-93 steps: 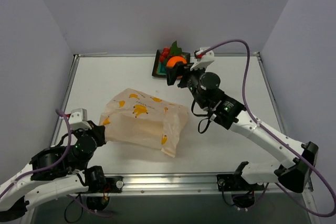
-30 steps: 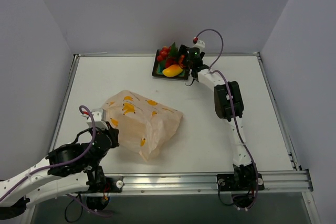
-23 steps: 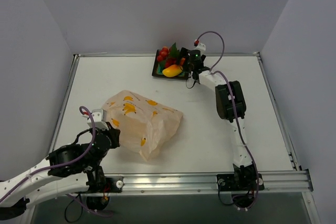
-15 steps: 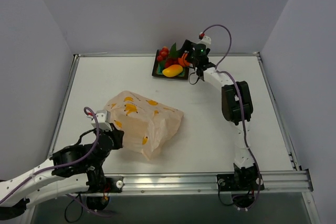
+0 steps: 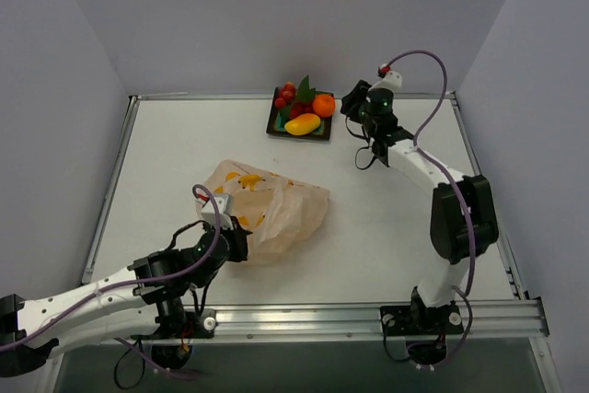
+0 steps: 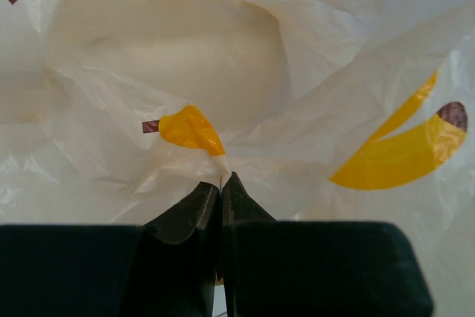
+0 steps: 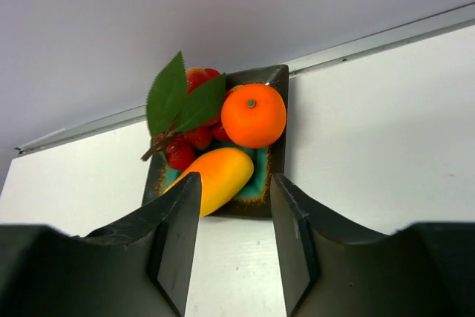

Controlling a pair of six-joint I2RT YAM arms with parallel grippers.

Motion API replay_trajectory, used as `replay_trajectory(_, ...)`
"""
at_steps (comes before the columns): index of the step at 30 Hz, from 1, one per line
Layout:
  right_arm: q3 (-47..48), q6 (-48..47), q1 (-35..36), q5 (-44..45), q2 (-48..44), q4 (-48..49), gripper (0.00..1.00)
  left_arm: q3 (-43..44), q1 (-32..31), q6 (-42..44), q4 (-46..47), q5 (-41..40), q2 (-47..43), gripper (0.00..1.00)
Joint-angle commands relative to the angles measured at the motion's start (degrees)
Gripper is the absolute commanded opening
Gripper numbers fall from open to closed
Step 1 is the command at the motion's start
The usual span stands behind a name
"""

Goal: Take the fake fruits out of the plastic bag

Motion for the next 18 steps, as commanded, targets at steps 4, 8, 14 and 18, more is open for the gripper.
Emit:
replay_trajectory(4,-10.6,0.6,1.6,0.8,-20.0,0.2,0.36,1.8,-0.6,2.5,17.3,8.7,6.9,0.02)
replay_trajectory(8,-19.5,1.1,5.4,3.0,-30.3,-1.0,0.38,-0.4,-1.4,0.5,16.4,8.9,3.9,0.02)
replay_trajectory(14,-34.1,3.0,10.8,10.4,-49.6,-4.1,0.67,0.4,-1.7,1.6,4.0,3.2,-5.9,0.39)
replay_trajectory(18,-36.9,2.9,11.6,12.1,-60.0,-11.9,0.89,2.8,-1.7,3.8,-2.0,1.0,-10.0,0.64)
